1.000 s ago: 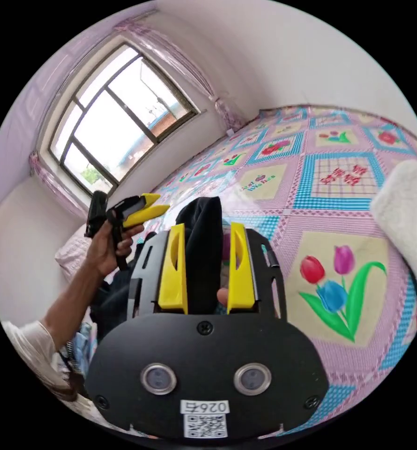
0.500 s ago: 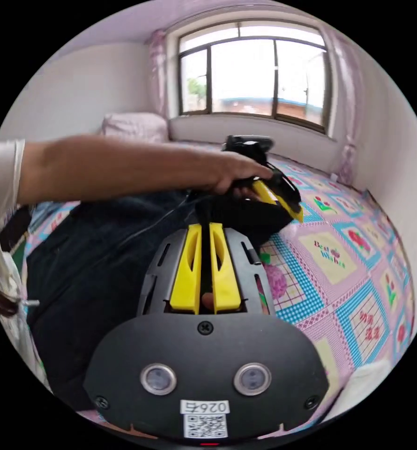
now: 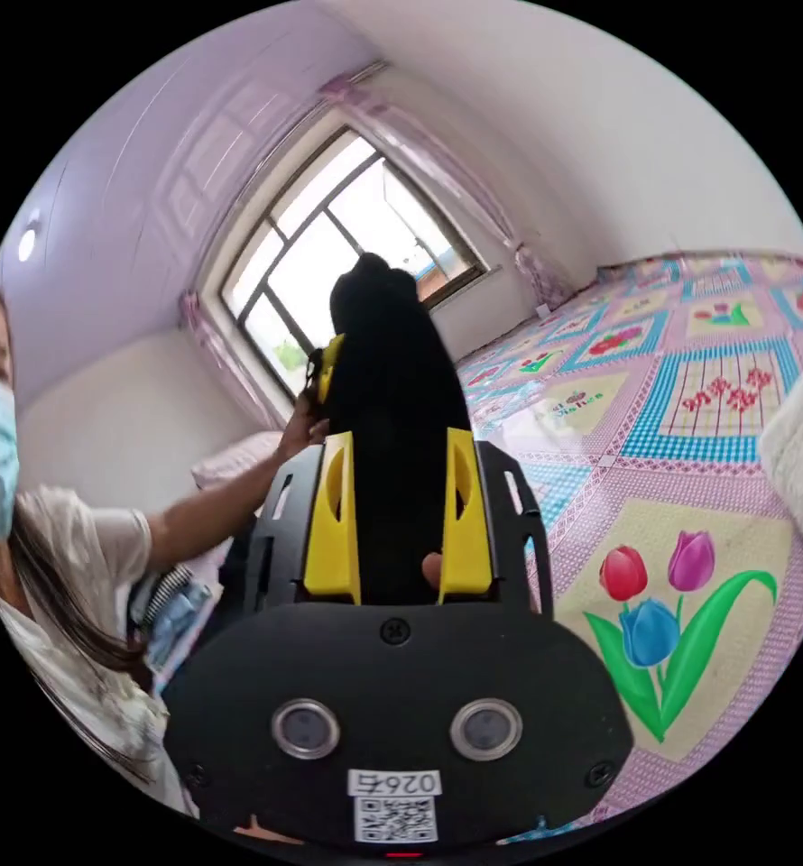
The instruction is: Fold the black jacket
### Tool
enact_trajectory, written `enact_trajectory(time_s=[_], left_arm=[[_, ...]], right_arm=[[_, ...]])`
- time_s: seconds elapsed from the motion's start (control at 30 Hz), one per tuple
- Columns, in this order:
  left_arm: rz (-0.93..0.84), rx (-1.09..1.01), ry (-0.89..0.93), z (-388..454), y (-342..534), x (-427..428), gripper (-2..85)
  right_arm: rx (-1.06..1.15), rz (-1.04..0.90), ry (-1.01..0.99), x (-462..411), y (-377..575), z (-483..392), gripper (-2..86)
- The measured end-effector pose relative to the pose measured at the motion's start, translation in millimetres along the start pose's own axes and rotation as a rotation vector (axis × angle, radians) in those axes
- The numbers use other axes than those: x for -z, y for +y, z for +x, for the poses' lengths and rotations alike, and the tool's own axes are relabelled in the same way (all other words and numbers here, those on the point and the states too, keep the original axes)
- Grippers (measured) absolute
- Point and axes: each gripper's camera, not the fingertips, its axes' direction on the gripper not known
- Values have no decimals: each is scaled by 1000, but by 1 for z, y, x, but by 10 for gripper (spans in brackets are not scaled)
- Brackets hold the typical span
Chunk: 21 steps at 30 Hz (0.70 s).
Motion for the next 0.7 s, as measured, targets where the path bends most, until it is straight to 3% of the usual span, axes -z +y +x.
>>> enact_trajectory(time_s=[0.13, 0.33, 0.5, 0.7], left_arm=[[-101, -111, 127, 28, -3, -15, -8], [-389, -230, 207, 77, 0, -64, -7], [-507, -273, 180, 113, -8, -88, -7], [-434, -284, 18, 150, -33, -90, -5]], right_arm=[[-104, 56, -98, 16, -24, 48, 240], [-190, 67, -667, 14, -62, 108, 244], [-103, -158, -913, 17, -61, 106, 4], [120, -31, -813, 115, -49, 60, -15]])
